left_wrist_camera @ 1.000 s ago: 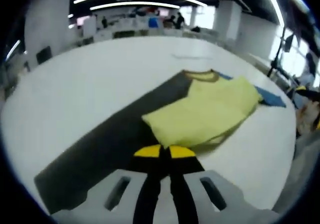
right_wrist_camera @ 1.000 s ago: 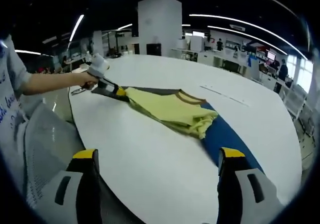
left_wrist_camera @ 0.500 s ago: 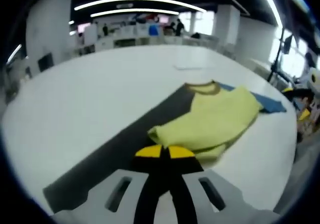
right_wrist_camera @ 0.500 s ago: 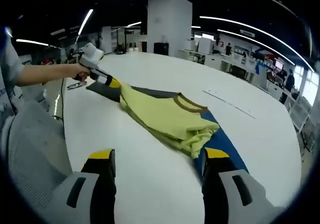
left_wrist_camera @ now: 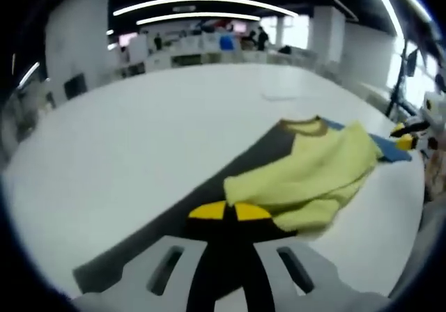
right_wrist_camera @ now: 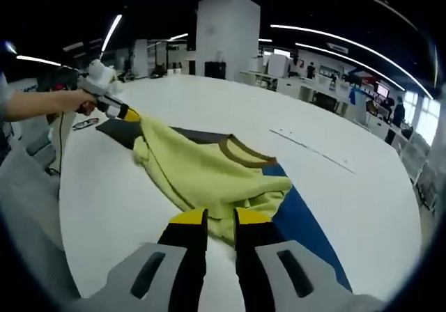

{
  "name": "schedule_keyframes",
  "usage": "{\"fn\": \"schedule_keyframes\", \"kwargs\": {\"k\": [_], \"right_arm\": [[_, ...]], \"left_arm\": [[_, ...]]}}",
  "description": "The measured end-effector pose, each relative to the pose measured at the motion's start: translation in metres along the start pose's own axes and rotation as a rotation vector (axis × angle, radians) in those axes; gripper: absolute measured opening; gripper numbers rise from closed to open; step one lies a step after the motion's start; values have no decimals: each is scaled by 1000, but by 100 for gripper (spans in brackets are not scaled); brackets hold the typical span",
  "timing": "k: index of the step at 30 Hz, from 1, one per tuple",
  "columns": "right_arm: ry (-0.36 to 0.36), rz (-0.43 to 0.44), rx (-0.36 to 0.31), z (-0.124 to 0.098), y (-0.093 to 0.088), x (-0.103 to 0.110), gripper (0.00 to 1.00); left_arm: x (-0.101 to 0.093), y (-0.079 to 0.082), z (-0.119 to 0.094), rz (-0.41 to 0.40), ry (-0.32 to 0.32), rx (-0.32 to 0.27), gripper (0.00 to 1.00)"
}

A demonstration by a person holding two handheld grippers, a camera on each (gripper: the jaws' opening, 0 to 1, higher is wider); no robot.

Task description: Fold the garment on the visible template until the final outline fits inside the template.

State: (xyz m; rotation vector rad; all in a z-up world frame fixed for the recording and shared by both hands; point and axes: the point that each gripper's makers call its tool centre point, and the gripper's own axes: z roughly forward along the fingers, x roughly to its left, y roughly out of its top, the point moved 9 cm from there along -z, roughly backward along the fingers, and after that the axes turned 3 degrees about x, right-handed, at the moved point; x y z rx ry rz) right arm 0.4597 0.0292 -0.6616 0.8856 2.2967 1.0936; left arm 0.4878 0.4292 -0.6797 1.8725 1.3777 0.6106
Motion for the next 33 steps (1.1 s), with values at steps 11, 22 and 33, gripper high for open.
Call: {"fn": "schedule_keyframes", "kwargs": {"k": [11,22,33], "right_arm": [[-22,-6,53,37,-3,-17,13],[-22,1,107,53,-11,-24,8],[-11,-2,100,30,-9,-20,3]], "left_arm": [[-1,-8,2,-6,-23,26,0],[-1,-14,1,-18,-35,35,0],[-5,-17,-7,19,-65,41,0]]}}
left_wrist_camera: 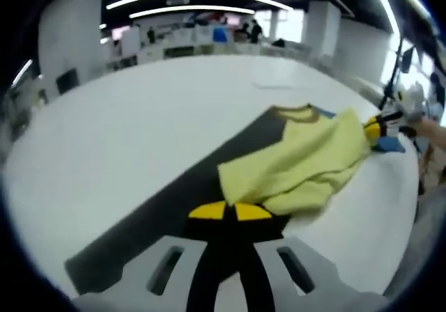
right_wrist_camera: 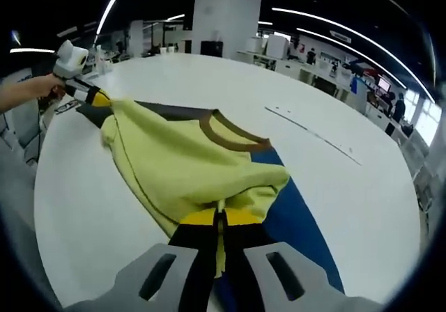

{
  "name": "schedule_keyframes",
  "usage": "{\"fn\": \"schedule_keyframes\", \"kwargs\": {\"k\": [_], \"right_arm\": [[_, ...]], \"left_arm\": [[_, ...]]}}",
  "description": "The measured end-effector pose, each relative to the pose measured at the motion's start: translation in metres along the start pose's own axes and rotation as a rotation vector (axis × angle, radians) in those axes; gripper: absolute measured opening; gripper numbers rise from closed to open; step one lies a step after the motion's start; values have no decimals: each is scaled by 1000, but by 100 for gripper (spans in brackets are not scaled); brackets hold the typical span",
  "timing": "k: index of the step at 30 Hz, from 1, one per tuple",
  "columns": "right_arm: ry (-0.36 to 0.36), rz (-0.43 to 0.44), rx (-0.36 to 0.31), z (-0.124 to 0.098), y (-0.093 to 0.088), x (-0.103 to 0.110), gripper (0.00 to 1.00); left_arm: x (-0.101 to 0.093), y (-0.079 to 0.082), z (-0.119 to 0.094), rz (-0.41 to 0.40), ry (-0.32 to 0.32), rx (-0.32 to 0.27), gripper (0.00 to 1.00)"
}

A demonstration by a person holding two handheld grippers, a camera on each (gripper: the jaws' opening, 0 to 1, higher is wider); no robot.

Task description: Fold the garment on the visible template until the final outline fits inside the template.

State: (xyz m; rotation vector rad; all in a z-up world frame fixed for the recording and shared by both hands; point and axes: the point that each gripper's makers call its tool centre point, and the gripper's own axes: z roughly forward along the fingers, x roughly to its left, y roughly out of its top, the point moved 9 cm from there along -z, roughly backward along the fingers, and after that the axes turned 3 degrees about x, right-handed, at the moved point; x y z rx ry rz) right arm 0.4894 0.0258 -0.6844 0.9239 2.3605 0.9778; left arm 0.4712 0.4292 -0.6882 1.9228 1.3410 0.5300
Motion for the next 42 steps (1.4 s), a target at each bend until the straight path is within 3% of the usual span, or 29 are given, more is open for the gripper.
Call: {"fn": "schedule_keyframes", "kwargs": {"k": [14,27,42], "right_arm": [[-2,-30,-3,-49,-17,15,2],[-4,14,5,-83,-40,27,2],[25,44,61,-102,-74,58,2]], "left_arm": [[-13,-9,-26,75,-65,5,0],[-23,-25,-46,110,-95,26,0],[-45,-63,-66,134,-139,91,0]]}}
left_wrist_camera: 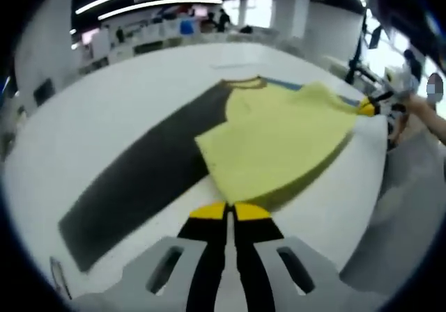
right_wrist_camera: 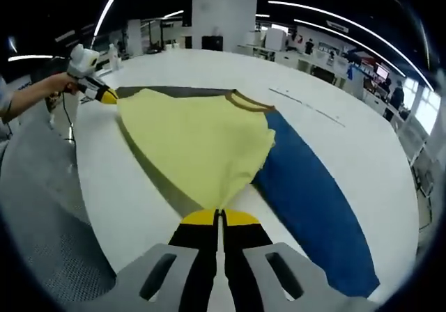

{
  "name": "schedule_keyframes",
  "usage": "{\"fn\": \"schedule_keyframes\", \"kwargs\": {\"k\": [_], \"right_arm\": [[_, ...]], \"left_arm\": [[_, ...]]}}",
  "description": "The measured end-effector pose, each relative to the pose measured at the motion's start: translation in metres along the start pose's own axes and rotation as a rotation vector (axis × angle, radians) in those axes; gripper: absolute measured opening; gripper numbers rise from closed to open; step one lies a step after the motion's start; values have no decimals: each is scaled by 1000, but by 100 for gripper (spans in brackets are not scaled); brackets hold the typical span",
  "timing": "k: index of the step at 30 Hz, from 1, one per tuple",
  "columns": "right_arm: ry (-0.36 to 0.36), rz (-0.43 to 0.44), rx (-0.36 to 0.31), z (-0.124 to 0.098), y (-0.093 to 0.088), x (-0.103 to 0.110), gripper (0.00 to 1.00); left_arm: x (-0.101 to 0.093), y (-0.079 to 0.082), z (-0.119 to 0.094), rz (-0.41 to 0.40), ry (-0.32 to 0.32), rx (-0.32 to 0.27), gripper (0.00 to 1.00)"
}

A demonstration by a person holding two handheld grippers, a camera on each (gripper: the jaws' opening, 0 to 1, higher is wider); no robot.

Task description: Fold the garment on the visible template until the final outline fits inside the template.

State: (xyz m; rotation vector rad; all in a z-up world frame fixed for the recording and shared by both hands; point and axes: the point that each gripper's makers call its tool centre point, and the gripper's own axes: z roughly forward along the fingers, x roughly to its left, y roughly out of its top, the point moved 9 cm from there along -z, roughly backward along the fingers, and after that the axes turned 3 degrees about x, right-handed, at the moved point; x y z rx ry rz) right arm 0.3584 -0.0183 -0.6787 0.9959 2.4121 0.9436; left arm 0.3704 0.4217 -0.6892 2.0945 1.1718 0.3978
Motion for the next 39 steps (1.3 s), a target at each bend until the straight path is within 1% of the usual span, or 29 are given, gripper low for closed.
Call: {"fn": "schedule_keyframes", "kwargs": {"k": [3,9,11,17,19,21,23,25,27,30,32,35,38,39], "right_arm": [[0,-5,14,-4,-6,5,2],[5,-14,39,-18,-18,20,2],[5,-22,43,-24,-22,25,2],[18,-28,66,-45,-29,44,2],[14,-40,75,-52,-30,50,2],[11,-29,81,-58,-32,53,2],[15,0,74,-65,-34,58,2],[15,7,74,-71,-36,62,2],[10,8,81,-75,-42,57,2],[2,8,87,-84,-42,61,2],[14,24,87,-87,-43,64,2],[14,15,101,-87,-45,66,2],[13,-2,131,-86,-48,68,2],[13,-7,135,-86,-48,68,2]], "left_arm": [[-6,-7,-3,25,-12,21,0],[-20,-17,-16,48,-34,29,0],[-24,-22,-21,77,-34,40,0],[-38,-26,-40,83,-49,26,0],[-44,-27,-47,90,-53,30,0],[-49,-31,-53,97,-64,38,0],[-55,-35,-59,97,-66,42,0],[-60,-39,-63,84,-74,48,0],[-65,-42,-67,80,-79,59,0],[-72,-48,-74,66,-95,72,0],[-75,-50,-76,53,-98,75,0],[-78,-52,-77,48,-105,82,0],[-80,-54,-76,57,-117,107,0],[-80,-55,-76,76,-112,126,0]]}}
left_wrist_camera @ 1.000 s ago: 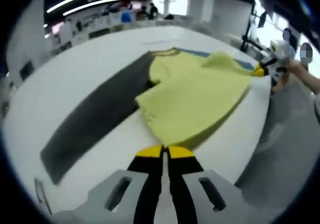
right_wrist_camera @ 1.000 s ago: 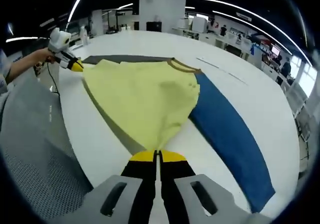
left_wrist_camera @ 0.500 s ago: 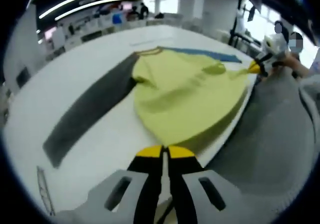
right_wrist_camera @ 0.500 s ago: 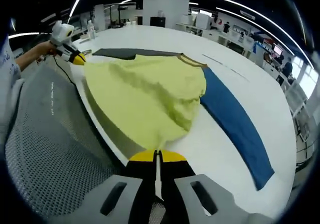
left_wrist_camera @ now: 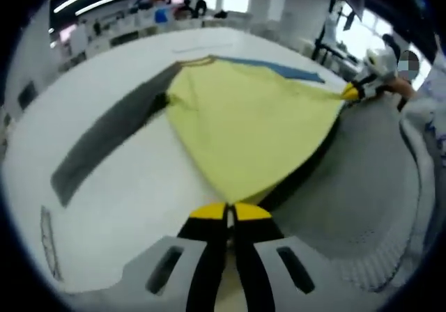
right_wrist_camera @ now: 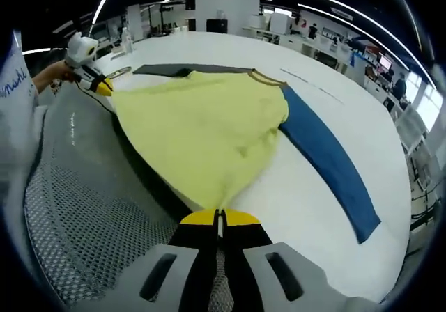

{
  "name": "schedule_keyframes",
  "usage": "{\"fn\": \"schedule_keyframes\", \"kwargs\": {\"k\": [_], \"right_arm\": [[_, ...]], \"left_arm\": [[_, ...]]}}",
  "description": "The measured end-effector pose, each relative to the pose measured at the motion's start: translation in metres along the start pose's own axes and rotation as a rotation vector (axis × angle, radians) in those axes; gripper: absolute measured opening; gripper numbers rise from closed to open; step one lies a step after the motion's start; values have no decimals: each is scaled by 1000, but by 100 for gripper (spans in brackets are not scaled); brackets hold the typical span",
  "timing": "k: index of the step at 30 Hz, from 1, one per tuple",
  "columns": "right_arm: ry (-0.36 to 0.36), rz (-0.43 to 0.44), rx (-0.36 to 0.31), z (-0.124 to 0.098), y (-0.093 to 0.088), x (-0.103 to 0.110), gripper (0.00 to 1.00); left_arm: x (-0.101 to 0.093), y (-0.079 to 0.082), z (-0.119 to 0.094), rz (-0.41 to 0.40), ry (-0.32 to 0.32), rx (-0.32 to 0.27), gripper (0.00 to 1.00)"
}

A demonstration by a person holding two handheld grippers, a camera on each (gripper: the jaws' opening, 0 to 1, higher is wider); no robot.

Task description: Fold the garment on the visible template until the final outline fits inside the template.

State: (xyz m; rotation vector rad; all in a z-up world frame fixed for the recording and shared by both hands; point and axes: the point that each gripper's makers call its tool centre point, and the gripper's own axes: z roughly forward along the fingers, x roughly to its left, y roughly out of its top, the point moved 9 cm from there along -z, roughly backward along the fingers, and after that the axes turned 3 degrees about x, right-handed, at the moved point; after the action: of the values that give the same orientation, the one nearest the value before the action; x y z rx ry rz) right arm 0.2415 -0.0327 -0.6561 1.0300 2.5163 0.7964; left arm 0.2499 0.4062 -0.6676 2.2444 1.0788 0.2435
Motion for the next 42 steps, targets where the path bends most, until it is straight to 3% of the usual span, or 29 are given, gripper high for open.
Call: {"fn": "schedule_keyframes", "kwargs": {"k": [7,12,29,42], "right_arm": [[30,8,14,1,0,-2,2],[21,-32,54,0,0,-3,2],[13,-86,136,-7,4,2,2],[0,-140,126,-10,6,4,4]], "left_arm": [[0,3,-1,19,-2,27,0],[-5,7,-2,86,-13,81,0],[-16,15,-9,189,-51,183,0],[-8,9,-12,206,13,235,3]]}}
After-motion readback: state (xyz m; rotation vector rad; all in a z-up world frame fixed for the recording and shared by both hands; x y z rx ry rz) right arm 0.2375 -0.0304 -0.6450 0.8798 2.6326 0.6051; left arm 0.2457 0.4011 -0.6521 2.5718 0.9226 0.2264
